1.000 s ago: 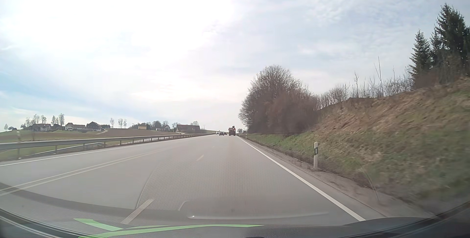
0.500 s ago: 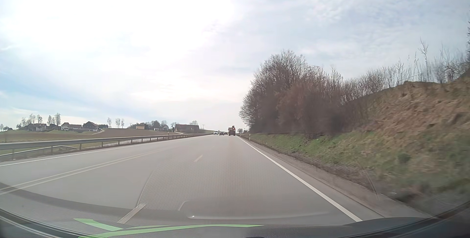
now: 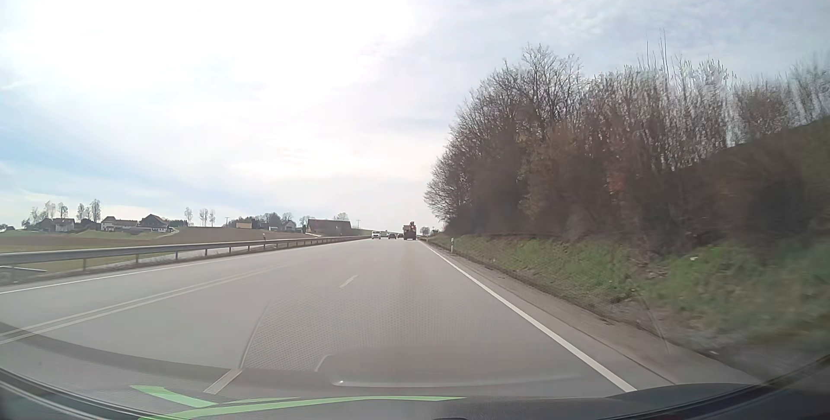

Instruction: Follow the waypoints while adhering to traffic rules and regulations

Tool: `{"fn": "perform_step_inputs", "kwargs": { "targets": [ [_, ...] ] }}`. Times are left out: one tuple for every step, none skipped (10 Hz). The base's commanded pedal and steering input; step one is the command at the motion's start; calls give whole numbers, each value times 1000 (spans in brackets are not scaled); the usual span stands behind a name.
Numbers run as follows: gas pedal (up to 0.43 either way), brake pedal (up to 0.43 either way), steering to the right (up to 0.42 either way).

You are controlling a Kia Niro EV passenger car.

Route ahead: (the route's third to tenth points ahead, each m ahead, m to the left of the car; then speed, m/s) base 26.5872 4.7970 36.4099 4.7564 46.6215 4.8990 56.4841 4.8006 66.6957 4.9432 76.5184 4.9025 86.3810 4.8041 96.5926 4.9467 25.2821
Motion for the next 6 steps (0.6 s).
{"fn": "perform_step_inputs", "kwargs": {
  "targets": [
    [421, 0, 0],
    [421, 0, 0],
    [421, 0, 0],
    [421, 0, 0],
    [421, 0, 0],
    [421, 0, 0]
  ]
}}
